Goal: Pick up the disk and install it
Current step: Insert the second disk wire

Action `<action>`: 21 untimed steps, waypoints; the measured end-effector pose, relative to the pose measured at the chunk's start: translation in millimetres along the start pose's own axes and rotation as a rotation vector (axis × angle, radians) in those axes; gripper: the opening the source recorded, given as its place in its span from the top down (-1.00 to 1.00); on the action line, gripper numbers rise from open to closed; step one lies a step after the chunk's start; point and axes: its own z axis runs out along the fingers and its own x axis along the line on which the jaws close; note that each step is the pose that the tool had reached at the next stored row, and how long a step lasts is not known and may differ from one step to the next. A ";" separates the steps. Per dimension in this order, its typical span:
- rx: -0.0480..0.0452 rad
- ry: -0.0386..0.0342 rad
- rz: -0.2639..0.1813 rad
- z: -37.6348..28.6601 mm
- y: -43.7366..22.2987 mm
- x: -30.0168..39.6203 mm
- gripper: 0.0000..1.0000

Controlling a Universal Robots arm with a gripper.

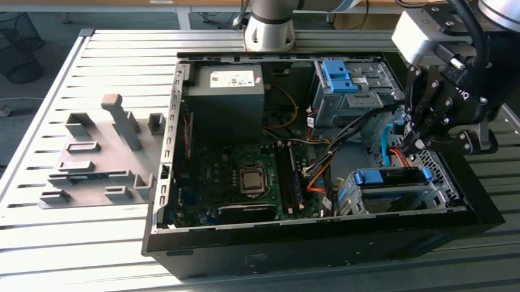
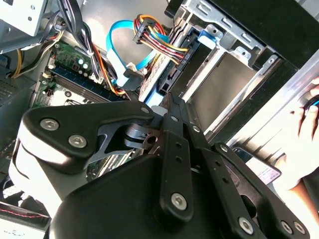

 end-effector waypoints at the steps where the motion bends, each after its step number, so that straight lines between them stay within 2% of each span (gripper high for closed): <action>1: 0.0000 0.0001 0.000 -0.1 1.4 -0.1 0.79; 4: 0.0000 -0.0001 0.000 0.1 4.9 0.0 0.79; 16: 0.0000 0.0000 0.000 0.0 5.2 -0.1 0.79; 21: 0.0000 -0.0006 0.000 -4.8 5.2 -0.1 0.79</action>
